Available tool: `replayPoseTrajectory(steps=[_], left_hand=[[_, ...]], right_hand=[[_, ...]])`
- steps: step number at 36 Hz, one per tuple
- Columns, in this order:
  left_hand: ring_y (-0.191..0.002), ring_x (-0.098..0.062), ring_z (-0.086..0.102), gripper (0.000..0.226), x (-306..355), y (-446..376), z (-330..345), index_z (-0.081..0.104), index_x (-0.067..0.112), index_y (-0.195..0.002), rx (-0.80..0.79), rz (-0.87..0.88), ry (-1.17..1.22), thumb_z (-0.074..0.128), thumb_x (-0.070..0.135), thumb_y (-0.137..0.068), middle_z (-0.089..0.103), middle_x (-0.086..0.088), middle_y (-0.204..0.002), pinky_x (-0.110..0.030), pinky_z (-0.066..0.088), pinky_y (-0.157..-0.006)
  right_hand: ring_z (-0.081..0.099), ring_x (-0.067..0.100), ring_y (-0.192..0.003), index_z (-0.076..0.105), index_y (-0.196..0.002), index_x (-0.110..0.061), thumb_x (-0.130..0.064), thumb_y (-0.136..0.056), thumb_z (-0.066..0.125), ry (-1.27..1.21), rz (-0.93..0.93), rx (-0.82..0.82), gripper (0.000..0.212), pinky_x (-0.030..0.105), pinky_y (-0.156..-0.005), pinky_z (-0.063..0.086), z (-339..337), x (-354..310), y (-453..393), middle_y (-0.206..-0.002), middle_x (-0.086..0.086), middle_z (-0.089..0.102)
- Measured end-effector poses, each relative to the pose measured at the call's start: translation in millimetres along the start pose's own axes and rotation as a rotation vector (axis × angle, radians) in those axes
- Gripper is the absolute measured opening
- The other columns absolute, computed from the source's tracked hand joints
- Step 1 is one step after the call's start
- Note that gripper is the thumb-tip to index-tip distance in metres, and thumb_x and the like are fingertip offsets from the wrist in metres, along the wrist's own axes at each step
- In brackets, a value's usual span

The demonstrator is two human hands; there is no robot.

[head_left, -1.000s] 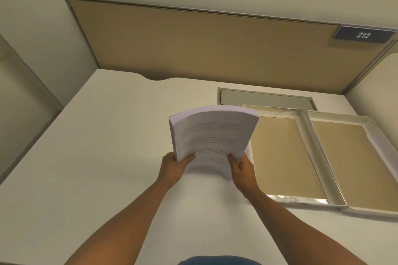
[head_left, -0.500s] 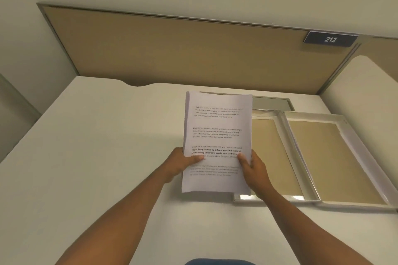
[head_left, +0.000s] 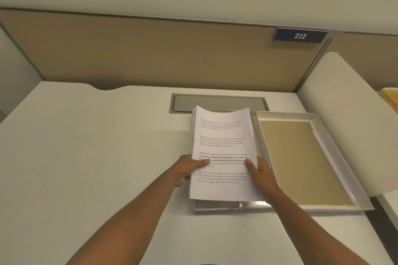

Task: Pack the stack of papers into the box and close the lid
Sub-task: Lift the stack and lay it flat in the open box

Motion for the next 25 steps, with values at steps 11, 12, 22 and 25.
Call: replayPoseTrajectory(steps=[11,12,22,25], left_hand=[[-0.109,-0.035,0.069,0.059,-9.9,-38.9,38.9,0.061,-0.003,-0.129,0.224,-0.121,0.068,0.082,0.024,-0.081,0.069,-0.021,-0.124,-0.051,0.054,-0.098],[-0.107,-0.035,0.07,0.057,-12.0,-40.5,40.8,0.061,-0.003,-0.128,0.251,-0.121,0.086,0.081,0.023,-0.082,0.07,-0.021,-0.123,-0.05,0.056,-0.095],[-0.103,-0.024,0.07,0.049,-17.5,-45.0,54.3,0.064,0.014,-0.124,0.445,-0.008,-0.187,0.074,0.044,-0.086,0.072,-0.005,-0.119,-0.045,0.058,-0.093],[-0.112,-0.026,0.064,0.062,-14.3,-43.2,59.3,0.056,0.011,-0.132,0.485,-0.012,-0.501,0.068,0.051,-0.086,0.061,-0.009,-0.129,-0.042,0.055,-0.096]], right_hand=[[0.065,0.033,-0.106,0.055,-0.129,-0.01,-0.032,-0.101,0.048,0.121,0.098,-0.016,0.036,0.05,-0.092,0.054,-17.1,17.8,-32.4,-0.122,0.012,0.065],[0.065,0.033,-0.106,0.055,-0.128,-0.009,-0.032,-0.101,0.048,0.134,0.105,-0.023,0.036,0.05,-0.092,0.054,-16.4,18.6,-35.2,-0.121,0.013,0.065],[0.064,0.033,-0.106,0.052,-0.128,-0.004,-0.031,-0.102,0.046,0.238,0.128,-0.058,0.038,0.045,-0.089,0.055,-12.3,25.6,-60.9,-0.122,0.015,0.064],[0.062,0.034,-0.11,0.054,-0.127,-0.002,-0.03,-0.101,0.048,0.321,0.114,-0.041,0.038,0.04,-0.09,0.052,-14.9,27.7,-65.5,-0.124,0.017,0.063]])
Point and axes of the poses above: each hand's wrist, its own y-axis away from the middle knuckle, its own z-axis out of the palm, x = y × z, the point moved 2 cm from there along -y, towards the middle knuckle
